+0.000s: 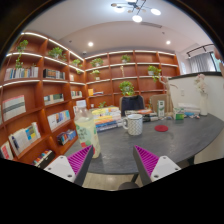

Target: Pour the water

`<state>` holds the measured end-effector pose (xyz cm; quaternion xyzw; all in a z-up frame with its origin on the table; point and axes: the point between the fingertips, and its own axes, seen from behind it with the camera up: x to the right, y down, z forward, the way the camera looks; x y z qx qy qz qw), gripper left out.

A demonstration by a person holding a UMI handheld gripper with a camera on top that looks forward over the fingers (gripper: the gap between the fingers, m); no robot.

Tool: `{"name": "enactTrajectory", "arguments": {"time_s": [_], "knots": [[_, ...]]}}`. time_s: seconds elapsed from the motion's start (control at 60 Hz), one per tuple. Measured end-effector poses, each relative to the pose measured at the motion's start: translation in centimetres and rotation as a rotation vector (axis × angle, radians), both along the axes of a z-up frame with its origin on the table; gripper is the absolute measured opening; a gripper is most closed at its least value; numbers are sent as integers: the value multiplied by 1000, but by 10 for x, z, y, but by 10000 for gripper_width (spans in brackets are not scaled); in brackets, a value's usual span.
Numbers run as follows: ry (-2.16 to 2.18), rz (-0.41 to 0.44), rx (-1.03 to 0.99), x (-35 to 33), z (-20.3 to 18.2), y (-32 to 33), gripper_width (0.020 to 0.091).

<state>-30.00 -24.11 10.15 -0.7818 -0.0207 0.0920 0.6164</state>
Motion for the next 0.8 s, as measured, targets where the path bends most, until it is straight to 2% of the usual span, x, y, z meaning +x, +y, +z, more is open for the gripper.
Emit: {"name": "enactTrajectory", "arguments": {"time_s": [0.117,0.25,0.45,0.583,0.667,0.717,0.75,0.767,0.8], "knots": [[7,62,-10,-48,-20,7,814],[-16,95,0,-80,-22,28,815],[-47,43,35,-94,-11,79,821],[-34,53,66,-107,-1,105,816],[-46,73,75,-117,-2,117,743],[-62,69,76,-118,-4,123,648],[-88,56,72,-113,-9,124,562],[-106,50,71,-112,-10,125,491],[-124,61,87,-114,-8,123,489]]}}
